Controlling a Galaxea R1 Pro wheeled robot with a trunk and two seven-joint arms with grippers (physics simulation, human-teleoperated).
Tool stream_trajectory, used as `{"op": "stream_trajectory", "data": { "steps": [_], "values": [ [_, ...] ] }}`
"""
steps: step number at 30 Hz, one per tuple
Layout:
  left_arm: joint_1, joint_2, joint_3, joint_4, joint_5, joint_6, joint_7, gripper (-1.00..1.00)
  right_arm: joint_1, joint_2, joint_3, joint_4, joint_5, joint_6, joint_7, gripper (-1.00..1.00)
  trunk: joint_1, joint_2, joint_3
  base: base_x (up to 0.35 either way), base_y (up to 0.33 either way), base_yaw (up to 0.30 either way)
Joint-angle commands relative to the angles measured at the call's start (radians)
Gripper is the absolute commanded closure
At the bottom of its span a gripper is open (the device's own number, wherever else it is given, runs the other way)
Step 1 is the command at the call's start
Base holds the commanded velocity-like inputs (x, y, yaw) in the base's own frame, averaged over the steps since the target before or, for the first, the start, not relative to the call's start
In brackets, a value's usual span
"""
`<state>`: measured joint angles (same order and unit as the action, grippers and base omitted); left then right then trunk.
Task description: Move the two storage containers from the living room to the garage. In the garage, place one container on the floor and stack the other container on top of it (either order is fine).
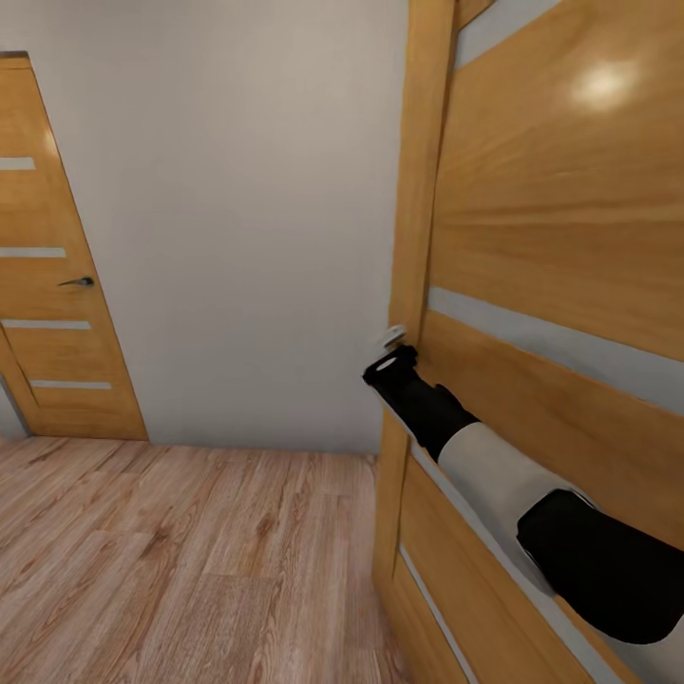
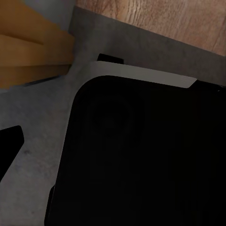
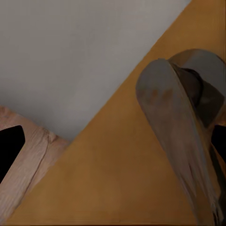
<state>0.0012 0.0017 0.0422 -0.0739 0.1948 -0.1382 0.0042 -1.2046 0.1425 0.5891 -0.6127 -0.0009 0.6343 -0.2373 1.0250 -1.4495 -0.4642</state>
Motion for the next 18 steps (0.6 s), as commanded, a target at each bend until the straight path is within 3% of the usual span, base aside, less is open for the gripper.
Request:
{"op": "stream_trajectory", "data": {
  "steps": [1,7,15,18],
  "values": [
    [0.0,0.0,0.004,-0.001,0.002,-0.001,0.0,-1.0,-0.001,-0.002,0.003,0.001,0.012,0.009,-0.009,-1.0,0.0,-0.001,-0.001,0.0,0.0,0.0],
    [0.0,0.0,0.004,-0.001,0.002,-0.001,0.0,-1.0,-0.001,-0.003,-0.003,0.041,0.012,0.01,-0.071,-1.0,0.0,-0.001,-0.001,0.0,0.0,0.0],
    [0.0,0.0,0.004,-0.001,0.002,-0.001,0.0,-1.0,-0.003,-0.012,-0.01,0.062,0.012,0.013,-0.085,-1.0,0.0,-0.001,-0.001,0.0,0.0,0.0],
    [0.0,0.0,0.004,-0.001,0.002,-0.001,0.0,-1.0,-0.016,-0.013,-0.014,0.119,0.012,0.006,-0.086,-1.0,0.0,-0.001,-0.001,0.0,0.0,0.0]
  ]
}}
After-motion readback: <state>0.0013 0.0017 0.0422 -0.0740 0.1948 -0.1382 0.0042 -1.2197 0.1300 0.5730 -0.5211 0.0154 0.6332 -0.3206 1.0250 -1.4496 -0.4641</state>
